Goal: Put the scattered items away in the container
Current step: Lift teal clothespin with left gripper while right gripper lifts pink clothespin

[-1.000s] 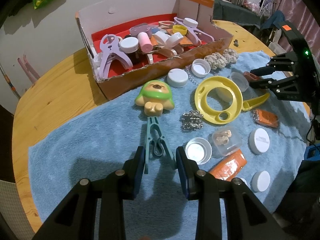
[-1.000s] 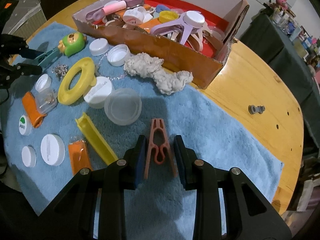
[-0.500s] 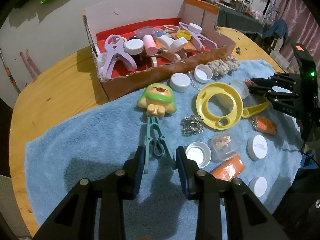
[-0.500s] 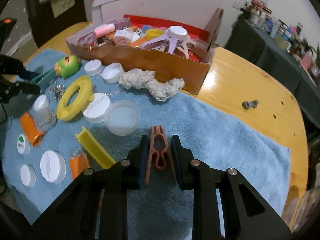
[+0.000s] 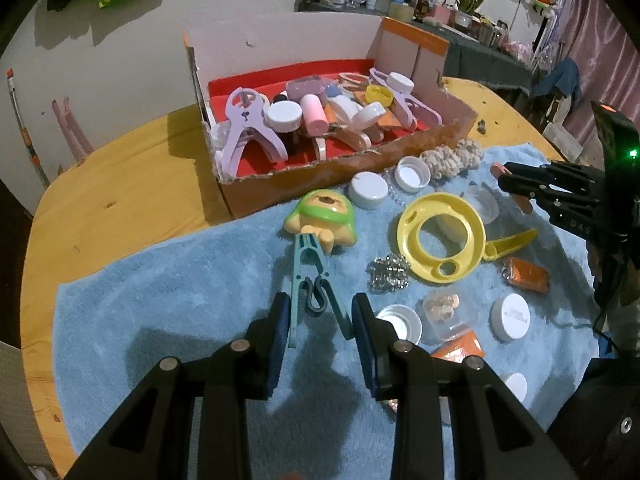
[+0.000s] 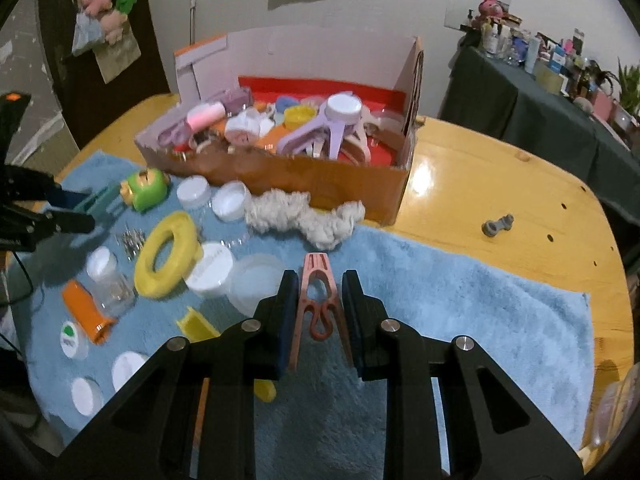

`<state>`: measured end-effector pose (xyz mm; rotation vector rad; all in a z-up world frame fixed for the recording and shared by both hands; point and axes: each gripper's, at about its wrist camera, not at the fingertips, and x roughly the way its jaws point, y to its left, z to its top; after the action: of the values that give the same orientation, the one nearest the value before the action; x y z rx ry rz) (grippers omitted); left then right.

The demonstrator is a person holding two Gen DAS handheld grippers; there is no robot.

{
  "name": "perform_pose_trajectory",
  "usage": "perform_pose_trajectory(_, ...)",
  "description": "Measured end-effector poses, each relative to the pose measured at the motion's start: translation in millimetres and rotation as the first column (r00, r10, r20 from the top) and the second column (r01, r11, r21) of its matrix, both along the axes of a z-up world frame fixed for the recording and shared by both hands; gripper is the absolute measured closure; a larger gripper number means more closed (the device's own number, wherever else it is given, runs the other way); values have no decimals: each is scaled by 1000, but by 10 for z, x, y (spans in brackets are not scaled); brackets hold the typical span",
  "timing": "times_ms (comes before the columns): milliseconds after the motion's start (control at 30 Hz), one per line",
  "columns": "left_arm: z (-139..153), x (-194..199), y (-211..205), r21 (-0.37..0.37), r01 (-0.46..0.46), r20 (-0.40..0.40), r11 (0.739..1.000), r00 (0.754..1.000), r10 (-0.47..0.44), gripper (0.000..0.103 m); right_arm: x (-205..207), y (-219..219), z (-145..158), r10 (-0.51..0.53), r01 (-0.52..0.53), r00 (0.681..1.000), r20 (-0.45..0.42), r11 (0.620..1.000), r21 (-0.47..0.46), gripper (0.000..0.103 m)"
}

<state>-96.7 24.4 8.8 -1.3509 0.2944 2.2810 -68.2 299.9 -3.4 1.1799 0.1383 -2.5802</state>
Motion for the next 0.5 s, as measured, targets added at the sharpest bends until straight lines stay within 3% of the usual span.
perform_pose_trajectory(500,11,-8,-24,5,-13,-11,1000,1000,13,69,6,-34,114,1,-2,999,-32,1000,-23,81)
